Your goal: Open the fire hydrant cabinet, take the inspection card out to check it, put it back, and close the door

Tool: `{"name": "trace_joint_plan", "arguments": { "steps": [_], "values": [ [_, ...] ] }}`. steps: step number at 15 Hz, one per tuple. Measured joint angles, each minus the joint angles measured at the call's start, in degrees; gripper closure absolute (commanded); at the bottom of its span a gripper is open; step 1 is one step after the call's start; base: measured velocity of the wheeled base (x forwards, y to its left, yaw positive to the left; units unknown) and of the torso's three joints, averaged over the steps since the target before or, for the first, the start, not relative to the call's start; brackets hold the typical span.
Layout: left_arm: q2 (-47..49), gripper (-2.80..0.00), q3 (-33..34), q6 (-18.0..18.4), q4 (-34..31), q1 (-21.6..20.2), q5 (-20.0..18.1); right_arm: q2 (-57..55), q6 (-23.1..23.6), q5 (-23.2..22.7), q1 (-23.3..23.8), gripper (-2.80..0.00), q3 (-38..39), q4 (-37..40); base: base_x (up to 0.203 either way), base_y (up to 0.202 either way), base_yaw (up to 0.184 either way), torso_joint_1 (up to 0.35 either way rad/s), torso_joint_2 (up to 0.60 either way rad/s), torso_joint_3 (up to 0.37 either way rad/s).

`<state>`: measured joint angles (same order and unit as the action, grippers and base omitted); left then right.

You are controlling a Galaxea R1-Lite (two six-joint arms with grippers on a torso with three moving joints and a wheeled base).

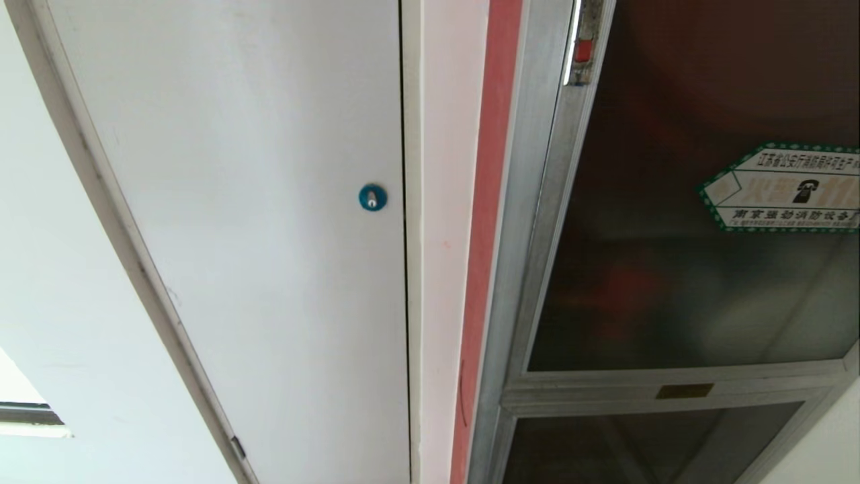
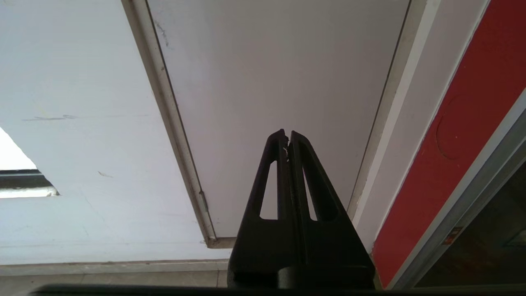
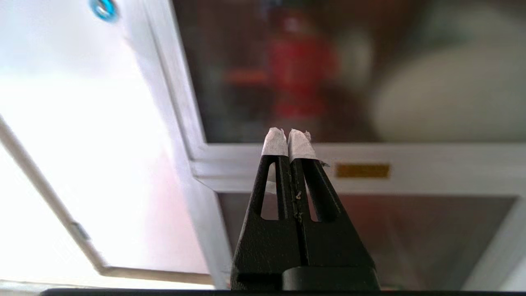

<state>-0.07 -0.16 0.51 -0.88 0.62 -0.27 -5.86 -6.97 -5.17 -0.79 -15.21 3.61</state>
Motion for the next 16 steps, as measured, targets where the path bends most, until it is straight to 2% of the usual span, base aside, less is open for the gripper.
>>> {"name": "trace_joint_plan", "arguments": {
  "steps": [2,5,10,14,16],
  "values": [
    [0.0,0.0,0.0,0.0,0.0,0.0,0.0,-4.5,-3.7,-4.1,0.0,0.0,-5.9,0.0,0.0,0.0,0.0,0.0,0.0,0.0],
    [0.0,0.0,0.0,0.0,0.0,0.0,0.0,-12.5,-10.2,-12.8,-0.1,0.0,-15.0,0.6,0.0,0.0,0.0,0.0,0.0,0.0],
    [0.0,0.0,0.0,0.0,0.0,0.0,0.0,-26.0,-13.4,-24.6,-0.1,0.0,-26.6,1.1,0.0,0.0,0.0,0.0,0.0,0.0],
    [0.0,0.0,0.0,0.0,0.0,0.0,0.0,-36.9,-13.9,-28.1,-0.3,0.0,-35.8,1.9,0.0,0.0,0.0,0.0,0.0,0.0],
    [0.0,0.0,0.0,0.0,0.0,0.0,0.0,-41.5,-14.4,-28.5,-2.4,0.0,-39.7,3.3,0.0,0.0,0.0,0.0,0.0,0.0]
  ]
}}
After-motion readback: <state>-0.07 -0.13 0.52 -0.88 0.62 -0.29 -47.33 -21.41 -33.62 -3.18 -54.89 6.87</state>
